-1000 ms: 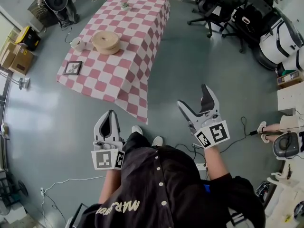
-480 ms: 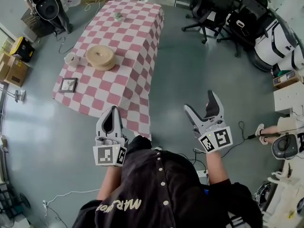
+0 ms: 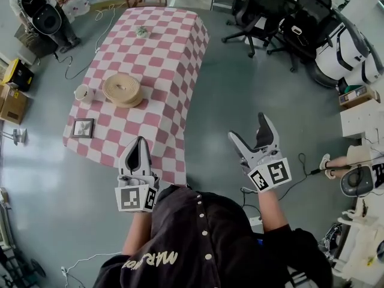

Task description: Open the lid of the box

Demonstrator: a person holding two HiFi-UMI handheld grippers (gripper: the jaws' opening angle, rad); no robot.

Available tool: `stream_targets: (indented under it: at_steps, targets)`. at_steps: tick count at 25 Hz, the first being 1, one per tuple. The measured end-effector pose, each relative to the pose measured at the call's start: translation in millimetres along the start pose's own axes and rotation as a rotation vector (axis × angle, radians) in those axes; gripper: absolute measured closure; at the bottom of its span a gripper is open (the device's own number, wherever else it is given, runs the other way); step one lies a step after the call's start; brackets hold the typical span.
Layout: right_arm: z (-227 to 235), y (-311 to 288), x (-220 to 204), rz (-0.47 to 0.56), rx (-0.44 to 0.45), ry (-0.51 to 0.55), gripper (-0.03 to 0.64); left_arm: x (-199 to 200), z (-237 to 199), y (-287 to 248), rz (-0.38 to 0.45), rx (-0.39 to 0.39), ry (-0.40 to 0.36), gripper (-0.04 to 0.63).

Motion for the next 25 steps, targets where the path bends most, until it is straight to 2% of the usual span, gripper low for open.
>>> stream_targets:
  at_steps: [13, 18, 25]
  targets:
    - [-8, -71, 3, -0.031, -0.006, 0.007, 0.176, -7, -60, -32, -0.020, 0.022, 0.050, 0.586]
    - [-9, -88, -7, -0.076, 0.023, 0.002, 0.176, -11, -74, -37, -0.042, 0.041, 0.047, 0.586]
    - [8, -126, -16, -0.072, 0.098, -0.019, 0.177, -10, -74, -53, -0.041, 0.115, 0.030, 0.586]
Point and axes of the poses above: the fingertips, and each gripper's own axes: y backward along the fingers, z to its right, x out of its top, the point moved 9 cm from there along y, backward along the fingers, and after that the axes turned 2 degrees about x, right-handed, at the moved point
